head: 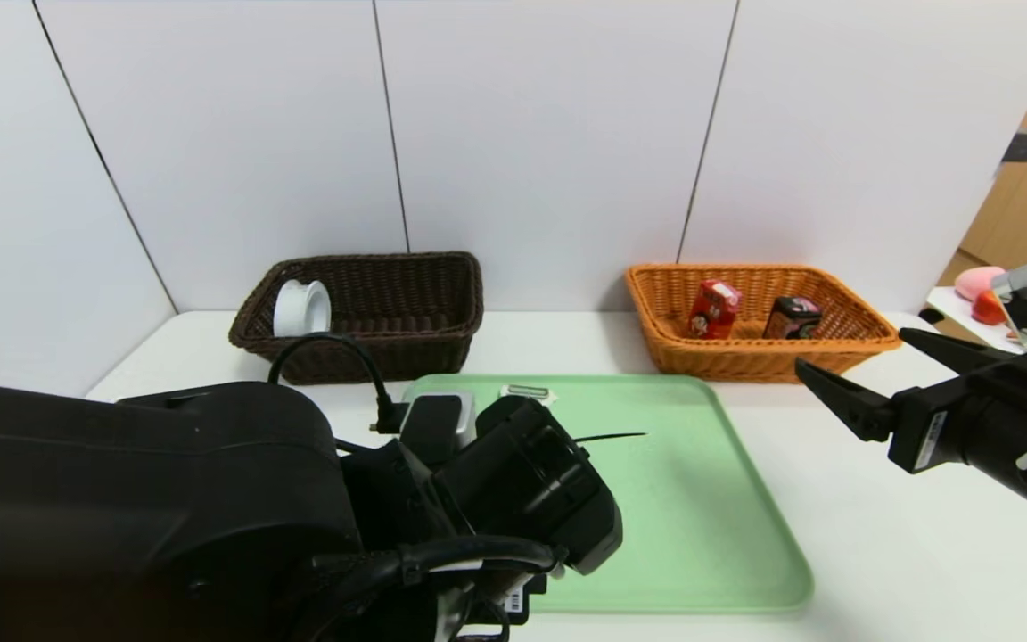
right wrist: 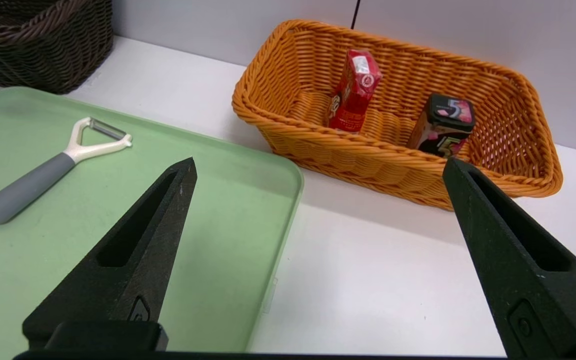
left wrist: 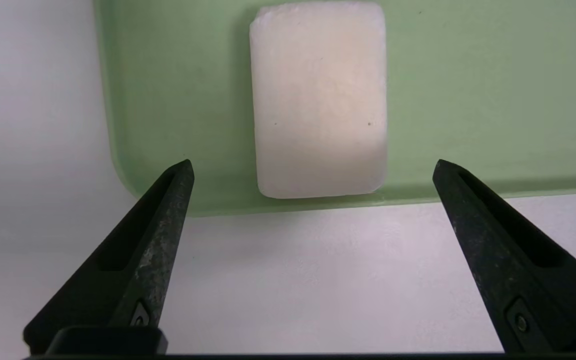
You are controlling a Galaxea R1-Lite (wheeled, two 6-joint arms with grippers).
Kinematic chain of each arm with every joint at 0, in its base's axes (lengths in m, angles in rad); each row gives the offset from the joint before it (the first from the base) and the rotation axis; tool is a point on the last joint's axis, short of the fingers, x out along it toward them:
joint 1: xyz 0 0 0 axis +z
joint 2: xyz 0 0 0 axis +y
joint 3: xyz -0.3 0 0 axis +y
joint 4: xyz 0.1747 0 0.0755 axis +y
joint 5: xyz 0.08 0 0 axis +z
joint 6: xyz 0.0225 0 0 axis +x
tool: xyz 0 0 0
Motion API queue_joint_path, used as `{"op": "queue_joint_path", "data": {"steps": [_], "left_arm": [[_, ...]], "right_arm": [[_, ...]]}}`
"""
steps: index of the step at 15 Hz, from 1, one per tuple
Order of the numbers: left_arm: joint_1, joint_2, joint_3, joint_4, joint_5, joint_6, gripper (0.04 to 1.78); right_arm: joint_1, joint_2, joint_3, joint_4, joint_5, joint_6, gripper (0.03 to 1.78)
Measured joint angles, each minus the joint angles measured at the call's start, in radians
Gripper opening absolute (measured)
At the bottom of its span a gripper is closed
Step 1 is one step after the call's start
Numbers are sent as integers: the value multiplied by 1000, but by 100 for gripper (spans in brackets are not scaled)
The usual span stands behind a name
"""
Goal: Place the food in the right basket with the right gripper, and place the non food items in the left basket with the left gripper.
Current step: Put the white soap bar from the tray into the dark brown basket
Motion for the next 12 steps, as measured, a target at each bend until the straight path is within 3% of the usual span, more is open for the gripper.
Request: {"op": "queue_joint_path", "data": {"steps": [10,12], "left_arm": [[-1,127,-19,-40,74,-22,169],[-1,136,-23,-45,85,-19,137]], "right_arm": [[1,1,-2,0,1,1,170],[0,2,-1,0,2,1,170]]}}
